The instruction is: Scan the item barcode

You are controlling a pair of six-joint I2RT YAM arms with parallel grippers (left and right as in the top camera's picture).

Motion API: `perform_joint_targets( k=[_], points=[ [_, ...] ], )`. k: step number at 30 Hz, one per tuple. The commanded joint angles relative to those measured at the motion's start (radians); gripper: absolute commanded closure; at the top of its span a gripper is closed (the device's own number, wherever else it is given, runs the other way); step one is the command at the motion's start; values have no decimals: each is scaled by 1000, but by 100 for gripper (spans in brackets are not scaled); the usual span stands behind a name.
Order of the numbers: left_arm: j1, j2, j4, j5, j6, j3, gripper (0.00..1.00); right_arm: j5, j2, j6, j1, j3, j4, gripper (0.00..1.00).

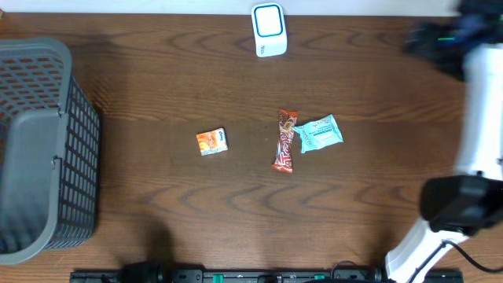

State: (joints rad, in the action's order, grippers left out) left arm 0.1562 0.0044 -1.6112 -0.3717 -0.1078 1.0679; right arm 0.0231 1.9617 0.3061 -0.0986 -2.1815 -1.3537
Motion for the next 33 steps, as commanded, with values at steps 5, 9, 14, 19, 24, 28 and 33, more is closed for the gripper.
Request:
perform_joint_targets(
  k=[5, 9, 14, 19, 24, 28, 33],
  points=[
    [3, 0, -78, -10, 1, 1, 16, 454, 21, 27, 451, 224, 32, 1],
    [3, 0, -78, -10, 1, 1, 16, 459, 21, 57, 581, 388, 105, 1],
    [3, 0, -78, -10, 1, 1, 16, 511, 21, 65, 670, 552, 201, 1],
    [3, 0, -78, -10, 1, 1, 16, 525, 21, 76, 684, 634, 242, 1],
    [3, 0, -78, -10, 1, 1, 16, 520, 21, 75, 684, 711, 303, 5],
    [3, 0, -78, -10, 1, 1, 16, 499, 21, 63, 692, 759, 379, 12],
    [3, 0, -78, -10, 1, 1, 16, 499, 21, 19, 707, 797, 462, 14]
  ],
)
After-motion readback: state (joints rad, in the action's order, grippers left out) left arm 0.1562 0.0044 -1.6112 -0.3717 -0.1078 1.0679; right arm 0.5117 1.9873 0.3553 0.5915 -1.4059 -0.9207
